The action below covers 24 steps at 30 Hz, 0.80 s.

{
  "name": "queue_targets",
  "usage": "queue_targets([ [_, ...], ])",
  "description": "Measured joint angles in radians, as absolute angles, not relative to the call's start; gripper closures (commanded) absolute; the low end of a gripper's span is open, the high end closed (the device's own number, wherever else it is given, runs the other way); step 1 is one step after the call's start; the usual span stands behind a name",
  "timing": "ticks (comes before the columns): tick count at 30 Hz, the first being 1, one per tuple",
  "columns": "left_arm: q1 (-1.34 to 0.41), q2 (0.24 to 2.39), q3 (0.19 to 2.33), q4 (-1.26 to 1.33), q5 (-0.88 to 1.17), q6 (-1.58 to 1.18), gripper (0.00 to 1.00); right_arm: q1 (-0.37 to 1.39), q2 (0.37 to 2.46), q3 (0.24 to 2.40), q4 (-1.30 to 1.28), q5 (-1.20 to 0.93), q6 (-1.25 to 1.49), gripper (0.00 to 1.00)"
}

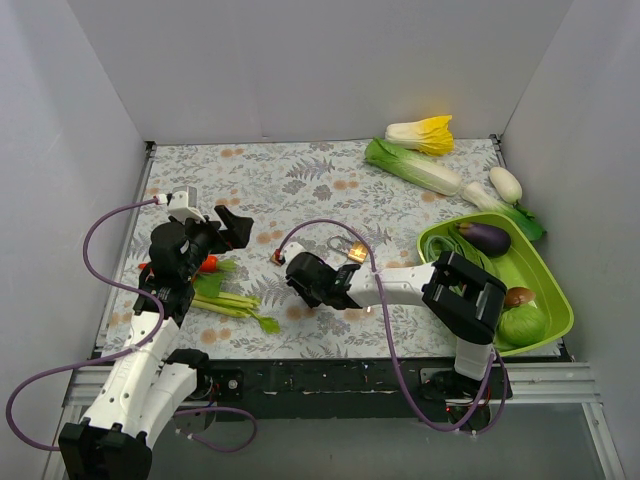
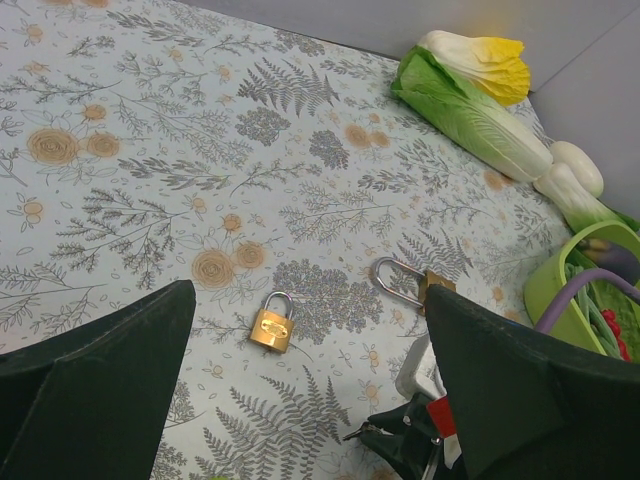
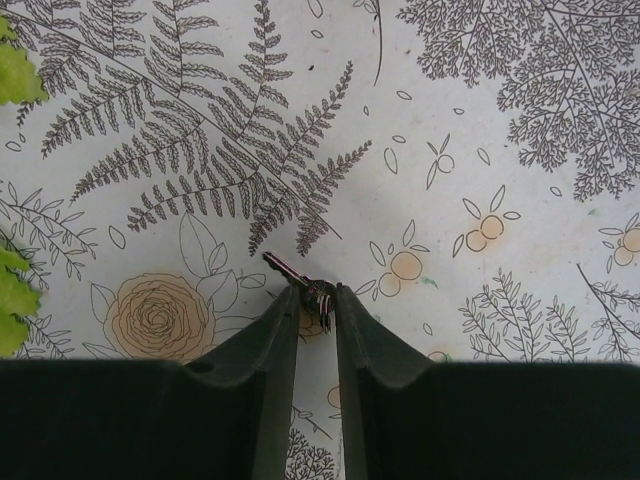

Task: Unlock with the key

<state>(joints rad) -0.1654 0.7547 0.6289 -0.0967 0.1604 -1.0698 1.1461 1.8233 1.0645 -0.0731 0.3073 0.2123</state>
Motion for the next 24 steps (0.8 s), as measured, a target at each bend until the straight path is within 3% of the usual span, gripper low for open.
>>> queue_targets([
  [6, -0.165, 0.752, 0.629, -0.097, 0.163, -1.070, 0.02, 1.147, 1.828, 1.072, -0.078, 0.308, 0.215, 0.78],
  [12, -0.165, 0.749, 0.629, -0.097, 0.166, -1.070, 0.02, 1.147, 1.828, 1.079, -0.081, 0.311, 0.218, 0.98],
  [24, -0.165, 0.747, 0.625, -0.086, 0.211, -1.070, 0.02, 1.119, 1.752, 1.079, -0.113, 0.292, 0.242, 0.99],
])
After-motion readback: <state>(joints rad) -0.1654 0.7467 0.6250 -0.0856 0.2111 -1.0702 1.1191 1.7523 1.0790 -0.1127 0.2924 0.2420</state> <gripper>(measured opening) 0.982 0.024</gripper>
